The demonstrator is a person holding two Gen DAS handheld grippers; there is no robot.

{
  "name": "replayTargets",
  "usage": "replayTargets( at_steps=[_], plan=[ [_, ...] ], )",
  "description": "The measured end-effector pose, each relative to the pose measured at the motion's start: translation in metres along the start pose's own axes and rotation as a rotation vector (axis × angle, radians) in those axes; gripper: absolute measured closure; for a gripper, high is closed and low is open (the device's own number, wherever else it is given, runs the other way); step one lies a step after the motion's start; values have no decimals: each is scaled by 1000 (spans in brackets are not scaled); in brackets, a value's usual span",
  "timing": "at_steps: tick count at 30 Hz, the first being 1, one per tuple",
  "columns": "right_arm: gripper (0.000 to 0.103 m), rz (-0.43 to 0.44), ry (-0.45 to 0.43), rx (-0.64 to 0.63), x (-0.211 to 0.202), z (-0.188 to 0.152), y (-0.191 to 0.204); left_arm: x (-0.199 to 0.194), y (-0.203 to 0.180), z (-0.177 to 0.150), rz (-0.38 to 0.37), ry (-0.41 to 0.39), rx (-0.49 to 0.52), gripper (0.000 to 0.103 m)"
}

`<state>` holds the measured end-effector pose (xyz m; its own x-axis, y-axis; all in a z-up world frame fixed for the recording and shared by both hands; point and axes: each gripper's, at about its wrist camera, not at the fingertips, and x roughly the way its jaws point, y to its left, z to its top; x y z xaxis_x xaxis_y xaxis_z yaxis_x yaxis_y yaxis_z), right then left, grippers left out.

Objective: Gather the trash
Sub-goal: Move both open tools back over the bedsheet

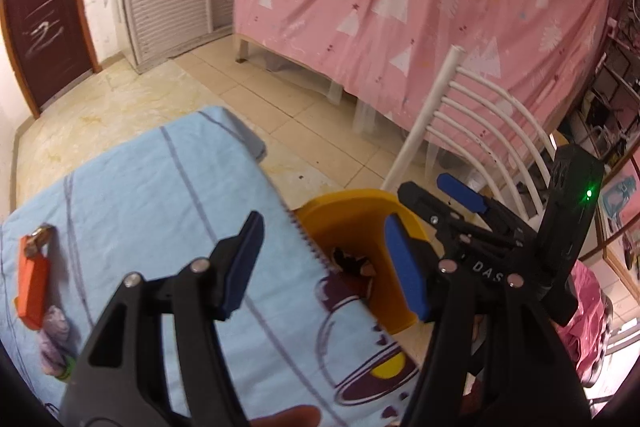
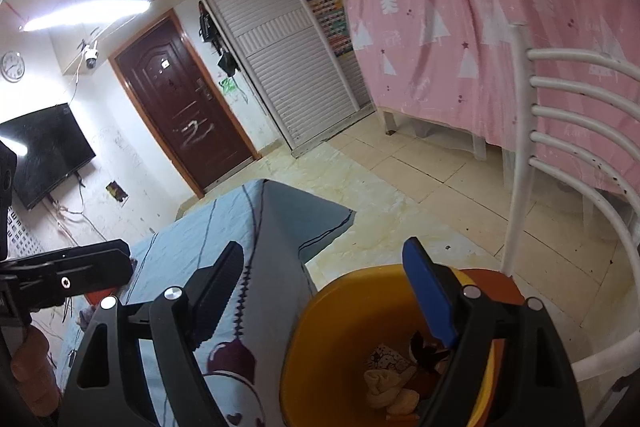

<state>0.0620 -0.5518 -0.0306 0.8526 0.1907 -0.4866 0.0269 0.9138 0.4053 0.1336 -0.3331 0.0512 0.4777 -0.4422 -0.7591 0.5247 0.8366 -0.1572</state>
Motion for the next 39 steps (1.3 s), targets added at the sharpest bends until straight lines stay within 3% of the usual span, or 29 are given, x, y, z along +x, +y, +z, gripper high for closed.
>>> replayTargets(
  at_steps=[3, 16, 18, 28, 39],
  plan=[
    [26, 22, 20, -34, 6, 1, 21, -12, 18, -4, 28, -15, -12, 36],
    [23, 106, 104, -174, 37, -8, 108, -66, 109, -17, 173, -82, -104, 35],
    [23, 119, 116, -189, 41, -10, 121, -75, 126, -20, 200, -93, -124, 28],
    [21, 194, 187, -279, 66, -27, 185, -106, 196, -41, 303, -109, -205, 26],
    [18, 315, 264, -354, 80, -48, 255, -115, 259, -76, 332, -78, -313, 24]
  ],
)
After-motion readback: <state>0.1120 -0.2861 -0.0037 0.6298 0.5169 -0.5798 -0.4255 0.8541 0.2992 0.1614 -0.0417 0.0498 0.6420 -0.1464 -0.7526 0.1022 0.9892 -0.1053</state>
